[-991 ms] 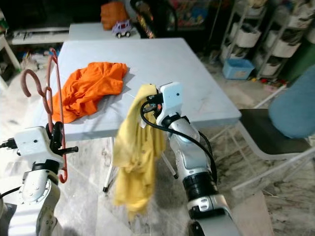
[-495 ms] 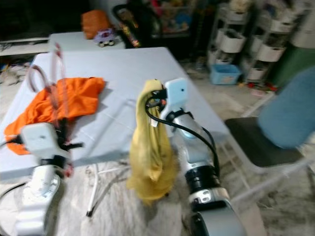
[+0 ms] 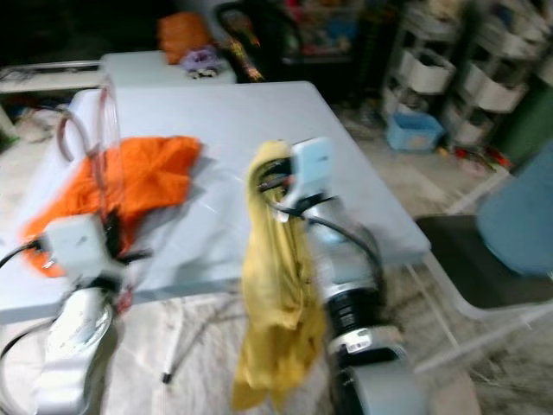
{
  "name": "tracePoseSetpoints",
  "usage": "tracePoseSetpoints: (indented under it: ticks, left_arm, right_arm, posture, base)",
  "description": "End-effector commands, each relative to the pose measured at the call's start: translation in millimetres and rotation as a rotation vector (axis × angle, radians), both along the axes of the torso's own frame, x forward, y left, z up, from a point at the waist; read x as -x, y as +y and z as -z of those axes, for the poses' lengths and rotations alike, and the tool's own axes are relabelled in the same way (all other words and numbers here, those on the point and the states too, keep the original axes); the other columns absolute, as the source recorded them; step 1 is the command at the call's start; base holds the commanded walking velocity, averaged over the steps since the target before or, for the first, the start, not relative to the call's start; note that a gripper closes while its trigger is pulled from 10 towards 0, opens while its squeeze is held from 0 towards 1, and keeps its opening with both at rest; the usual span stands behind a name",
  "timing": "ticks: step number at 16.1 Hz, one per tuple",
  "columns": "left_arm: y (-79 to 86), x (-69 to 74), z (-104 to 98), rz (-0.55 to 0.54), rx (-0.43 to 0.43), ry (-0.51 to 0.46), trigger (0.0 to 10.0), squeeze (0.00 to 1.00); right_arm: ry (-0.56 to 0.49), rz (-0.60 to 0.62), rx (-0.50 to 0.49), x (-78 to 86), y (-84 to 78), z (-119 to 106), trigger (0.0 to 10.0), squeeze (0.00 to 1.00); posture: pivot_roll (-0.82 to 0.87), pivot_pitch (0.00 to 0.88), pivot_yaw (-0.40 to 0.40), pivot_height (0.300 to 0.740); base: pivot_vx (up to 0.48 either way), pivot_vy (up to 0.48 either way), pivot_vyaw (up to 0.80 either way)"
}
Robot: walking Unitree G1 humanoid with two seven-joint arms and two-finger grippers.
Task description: Hang hanger
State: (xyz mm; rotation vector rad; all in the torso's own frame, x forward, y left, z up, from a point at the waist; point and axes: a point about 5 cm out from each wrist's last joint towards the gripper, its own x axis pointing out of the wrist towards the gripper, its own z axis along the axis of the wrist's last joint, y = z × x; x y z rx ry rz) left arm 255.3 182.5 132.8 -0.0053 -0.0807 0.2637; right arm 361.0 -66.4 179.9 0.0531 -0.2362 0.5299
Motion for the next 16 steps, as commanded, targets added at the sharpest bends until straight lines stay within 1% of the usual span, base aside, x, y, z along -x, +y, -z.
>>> tracePoseSetpoints:
  ticks: [1, 6, 9, 11, 13, 14, 15, 16]
  left_arm:
    - [-6.4, -0.8, -1, 0.023, -0.001, -0.003, 10.0, 0.00]
    - [-8.1, -1.5, -1, 0.022, -0.002, 0.000, 10.0, 0.00]
    - [-9.8, -4.2, -4, 0.027, -0.001, -0.006, 10.0, 0.00]
    - [-11.1, -4.2, -3, 0.033, 0.015, -0.006, 10.0, 0.00]
    - [-15.6, -4.4, -1, 0.047, 0.028, -0.002, 10.0, 0.00]
    - [-16.1, -4.5, -1, 0.049, 0.028, -0.002, 10.0, 0.00]
    - [-17.5, -5.0, -1, 0.052, 0.031, -0.002, 10.0, 0.00]
    - [-18.1, -5.2, -1, 0.052, 0.031, -0.002, 10.0, 0.00]
  right_arm:
    - [-0.063, 0.018, -0.006, -4.6, -7.5, -16, 10.0, 0.00]
    - [-0.071, 0.032, -0.019, -11.6, -7.5, -24, 10.0, 0.00]
    - [-0.078, 0.011, -0.033, -20.1, -5.5, -37, 10.0, 0.00]
    - [-0.066, -0.011, -0.029, -27.4, -1.6, -48, 10.0, 0.00]
    - [-0.034, -0.044, -0.022, -37.6, 4.2, -65, 10.0, 0.00]
    - [-0.025, -0.051, -0.023, -39.1, 5.3, -67, 10.0, 0.00]
    - [-0.016, -0.080, 0.002, -44.9, 12.3, -85, 10.0, 0.00]
    - [-0.005, -0.087, 0.004, -46.7, 13.9, -90, 10.0, 0.00]
  posture:
    - [0.12, 0.000, -0.033, 0.740]
    - [0.11, 0.000, -0.017, 0.740]
    - [0.11, 0.000, -0.012, 0.740]
    - [0.10, 0.000, -0.018, 0.740]
    - [0.11, 0.000, -0.034, 0.740]
    - [0.11, 0.000, -0.034, 0.740]
    - [0.11, 0.000, -0.044, 0.740]
    - [0.11, 0.000, -0.048, 0.740]
  base:
    - [0.000, 0.000, 0.54]
    - [0.000, 0.000, 0.55]
    - [0.000, 0.000, 0.00]
    - [0.000, 0.000, 0.00]
    - [0.000, 0.000, 0.00]
    - [0.000, 0.000, 0.00]
    - [0.000, 0.000, 0.00]
    - [0.000, 0.000, 0.00]
